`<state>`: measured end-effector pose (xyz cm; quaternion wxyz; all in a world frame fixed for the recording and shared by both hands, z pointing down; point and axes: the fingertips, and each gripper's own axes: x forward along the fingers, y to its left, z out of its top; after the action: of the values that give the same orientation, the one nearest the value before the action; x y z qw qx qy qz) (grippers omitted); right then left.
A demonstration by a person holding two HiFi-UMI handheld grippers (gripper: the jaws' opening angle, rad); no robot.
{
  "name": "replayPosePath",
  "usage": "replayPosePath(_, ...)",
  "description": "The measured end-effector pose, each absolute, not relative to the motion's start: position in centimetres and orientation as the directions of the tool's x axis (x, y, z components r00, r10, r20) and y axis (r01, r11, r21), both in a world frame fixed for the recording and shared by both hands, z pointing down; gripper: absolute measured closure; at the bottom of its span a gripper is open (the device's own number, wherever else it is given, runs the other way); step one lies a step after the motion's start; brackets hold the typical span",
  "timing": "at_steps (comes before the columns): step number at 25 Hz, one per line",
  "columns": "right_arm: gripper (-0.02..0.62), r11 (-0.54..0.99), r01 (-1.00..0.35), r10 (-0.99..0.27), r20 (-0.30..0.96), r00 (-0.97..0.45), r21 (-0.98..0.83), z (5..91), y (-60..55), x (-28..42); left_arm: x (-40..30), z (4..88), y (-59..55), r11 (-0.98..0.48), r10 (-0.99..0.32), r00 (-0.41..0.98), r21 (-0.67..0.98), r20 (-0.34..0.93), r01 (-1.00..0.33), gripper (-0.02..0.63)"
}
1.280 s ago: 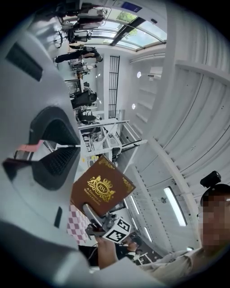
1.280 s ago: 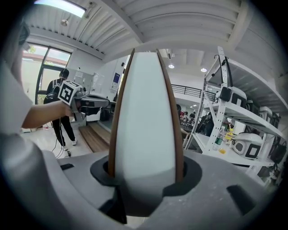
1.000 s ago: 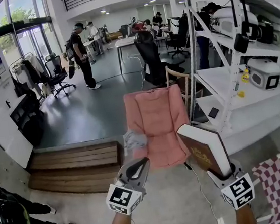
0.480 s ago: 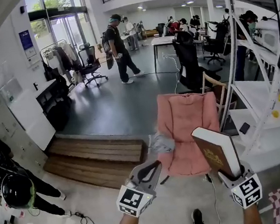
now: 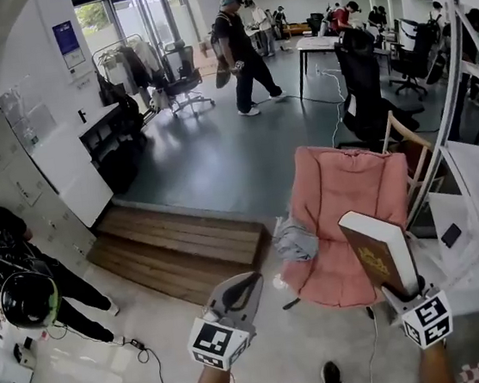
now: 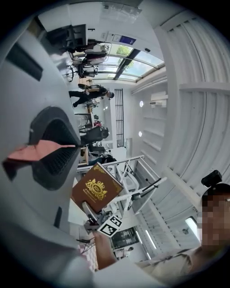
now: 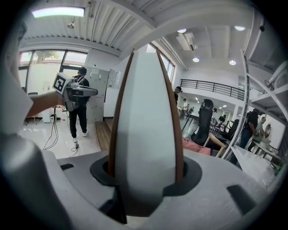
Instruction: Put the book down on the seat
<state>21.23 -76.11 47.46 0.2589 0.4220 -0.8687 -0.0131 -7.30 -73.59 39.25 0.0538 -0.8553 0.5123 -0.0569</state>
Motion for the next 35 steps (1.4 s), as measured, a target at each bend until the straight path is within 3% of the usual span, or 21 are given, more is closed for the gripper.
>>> replayPosePath(16, 0.382, 0.69, -0.688, -0.659, 0.588, -0.469, 0.225, 61.5, -93.5, 22.3, -9.8, 51.1, -83.9, -0.405, -0.902, 0.383, -0.086, 0.2, -0.91, 0.595)
replayPosePath(35, 0.379, 0.736, -0.634, -0.537, 0.775, -0.332, 0.239, 87.9, -104.4, 23.2, -11.0, 67.6, -88.7, -0.345, -0.857, 0.327, 0.027, 0.399, -0.938, 0.595)
